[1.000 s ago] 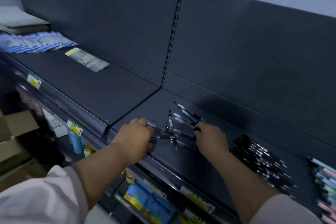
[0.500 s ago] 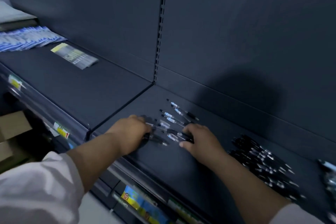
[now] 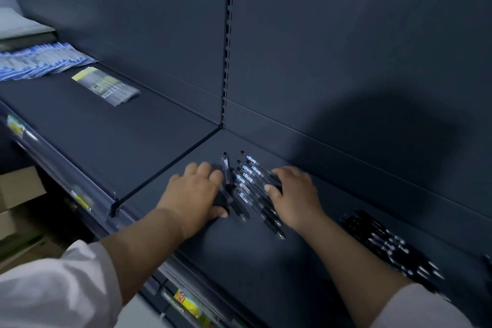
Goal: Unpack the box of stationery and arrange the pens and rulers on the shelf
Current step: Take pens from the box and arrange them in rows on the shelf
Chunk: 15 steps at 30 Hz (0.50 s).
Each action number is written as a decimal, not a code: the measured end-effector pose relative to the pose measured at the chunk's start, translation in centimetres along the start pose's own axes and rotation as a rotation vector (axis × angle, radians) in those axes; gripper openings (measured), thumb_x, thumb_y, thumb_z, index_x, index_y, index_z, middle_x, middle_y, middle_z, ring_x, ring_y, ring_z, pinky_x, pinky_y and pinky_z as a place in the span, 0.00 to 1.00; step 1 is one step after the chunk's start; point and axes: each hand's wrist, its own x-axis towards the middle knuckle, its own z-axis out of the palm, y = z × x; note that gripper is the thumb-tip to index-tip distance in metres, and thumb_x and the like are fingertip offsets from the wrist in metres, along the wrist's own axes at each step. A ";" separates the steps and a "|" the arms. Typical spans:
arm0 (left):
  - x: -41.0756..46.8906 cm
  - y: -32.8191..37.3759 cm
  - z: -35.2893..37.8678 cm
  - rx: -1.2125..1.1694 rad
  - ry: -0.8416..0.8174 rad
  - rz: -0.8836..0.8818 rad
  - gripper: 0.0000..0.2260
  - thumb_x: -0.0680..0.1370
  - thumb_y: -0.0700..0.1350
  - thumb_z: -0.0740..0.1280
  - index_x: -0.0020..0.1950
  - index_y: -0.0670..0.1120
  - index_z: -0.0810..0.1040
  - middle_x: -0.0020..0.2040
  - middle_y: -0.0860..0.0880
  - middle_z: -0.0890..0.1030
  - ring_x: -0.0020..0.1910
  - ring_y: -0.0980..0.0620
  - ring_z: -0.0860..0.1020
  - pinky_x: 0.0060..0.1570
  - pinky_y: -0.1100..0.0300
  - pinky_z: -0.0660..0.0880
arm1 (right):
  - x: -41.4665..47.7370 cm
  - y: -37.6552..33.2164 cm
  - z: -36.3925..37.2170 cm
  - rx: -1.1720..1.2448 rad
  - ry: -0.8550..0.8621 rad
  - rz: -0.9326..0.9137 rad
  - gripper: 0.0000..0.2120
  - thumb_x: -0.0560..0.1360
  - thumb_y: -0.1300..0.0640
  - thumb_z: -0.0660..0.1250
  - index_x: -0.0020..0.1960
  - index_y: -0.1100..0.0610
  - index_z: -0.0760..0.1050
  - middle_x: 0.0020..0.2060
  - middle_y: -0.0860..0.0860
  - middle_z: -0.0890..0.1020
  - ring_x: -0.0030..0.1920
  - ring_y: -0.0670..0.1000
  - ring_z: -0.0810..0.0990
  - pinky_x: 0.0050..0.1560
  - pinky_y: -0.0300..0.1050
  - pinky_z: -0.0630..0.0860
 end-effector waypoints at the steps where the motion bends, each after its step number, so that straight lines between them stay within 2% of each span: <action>1: 0.0 -0.2 0.0 -0.007 -0.040 -0.063 0.31 0.70 0.66 0.66 0.65 0.49 0.64 0.61 0.49 0.66 0.63 0.46 0.65 0.55 0.51 0.71 | 0.7 0.3 0.0 -0.002 -0.048 0.035 0.21 0.79 0.48 0.61 0.69 0.52 0.68 0.69 0.51 0.70 0.69 0.56 0.64 0.68 0.50 0.63; 4: 0.0 -0.8 0.2 -0.120 -0.128 -0.165 0.32 0.69 0.66 0.68 0.64 0.48 0.66 0.59 0.47 0.67 0.63 0.44 0.66 0.55 0.51 0.74 | 2.1 0.6 0.0 0.064 -0.148 0.078 0.23 0.79 0.50 0.59 0.73 0.52 0.63 0.72 0.52 0.67 0.72 0.56 0.62 0.71 0.52 0.61; 6: 0.1 -1.2 0.4 -0.204 -0.159 -0.168 0.22 0.71 0.60 0.70 0.55 0.48 0.70 0.54 0.47 0.69 0.59 0.45 0.69 0.55 0.54 0.72 | 2.6 0.4 0.2 0.126 -0.194 0.073 0.22 0.80 0.52 0.60 0.73 0.50 0.65 0.70 0.53 0.69 0.71 0.55 0.63 0.71 0.52 0.62; 8: 0.3 -1.5 0.5 -0.292 -0.173 -0.121 0.11 0.73 0.52 0.70 0.45 0.51 0.70 0.48 0.50 0.68 0.55 0.47 0.72 0.54 0.57 0.71 | 3.1 0.1 0.7 0.168 -0.208 0.047 0.19 0.78 0.53 0.62 0.69 0.47 0.70 0.66 0.52 0.73 0.67 0.54 0.69 0.69 0.50 0.67; 10: 0.3 -1.5 0.7 -0.345 -0.173 -0.054 0.06 0.73 0.45 0.69 0.41 0.51 0.72 0.47 0.53 0.69 0.51 0.51 0.73 0.51 0.59 0.71 | 3.5 -0.2 1.1 0.199 -0.210 0.031 0.14 0.77 0.53 0.63 0.62 0.44 0.74 0.60 0.51 0.77 0.61 0.52 0.75 0.64 0.50 0.73; 12: 0.4 -1.3 1.0 -0.357 -0.125 0.023 0.03 0.72 0.43 0.69 0.43 0.51 0.76 0.48 0.54 0.72 0.52 0.52 0.73 0.53 0.58 0.72 | 3.8 -0.6 1.1 0.231 -0.205 0.026 0.12 0.77 0.53 0.63 0.59 0.44 0.75 0.57 0.51 0.78 0.57 0.52 0.77 0.60 0.51 0.76; 15: 0.2 -0.7 1.0 -0.275 -0.042 0.101 0.08 0.75 0.47 0.66 0.52 0.55 0.79 0.53 0.54 0.74 0.57 0.53 0.70 0.56 0.59 0.68 | 4.7 -1.4 1.1 0.242 -0.118 -0.045 0.10 0.77 0.55 0.65 0.57 0.49 0.77 0.54 0.50 0.80 0.56 0.52 0.77 0.59 0.49 0.76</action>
